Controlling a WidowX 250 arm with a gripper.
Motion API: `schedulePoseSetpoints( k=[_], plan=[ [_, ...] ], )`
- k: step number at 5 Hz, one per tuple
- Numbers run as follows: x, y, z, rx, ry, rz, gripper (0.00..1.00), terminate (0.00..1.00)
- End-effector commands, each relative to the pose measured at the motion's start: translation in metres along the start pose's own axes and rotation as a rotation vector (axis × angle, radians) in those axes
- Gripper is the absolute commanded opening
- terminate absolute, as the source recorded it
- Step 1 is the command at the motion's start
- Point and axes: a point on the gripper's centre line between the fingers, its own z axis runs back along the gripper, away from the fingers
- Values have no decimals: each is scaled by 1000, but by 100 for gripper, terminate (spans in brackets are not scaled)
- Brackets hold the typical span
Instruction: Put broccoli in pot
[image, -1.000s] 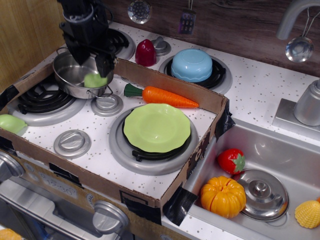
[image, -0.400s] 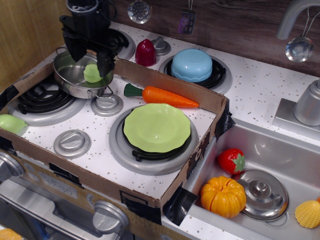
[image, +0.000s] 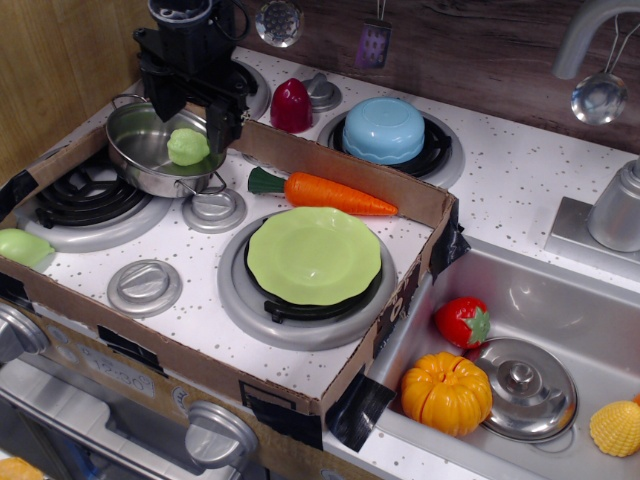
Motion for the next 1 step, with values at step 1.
schedulePoseSetpoints(
  k=[1],
  plan=[
    [10,1,28,34,-70,6,100,100]
  ],
)
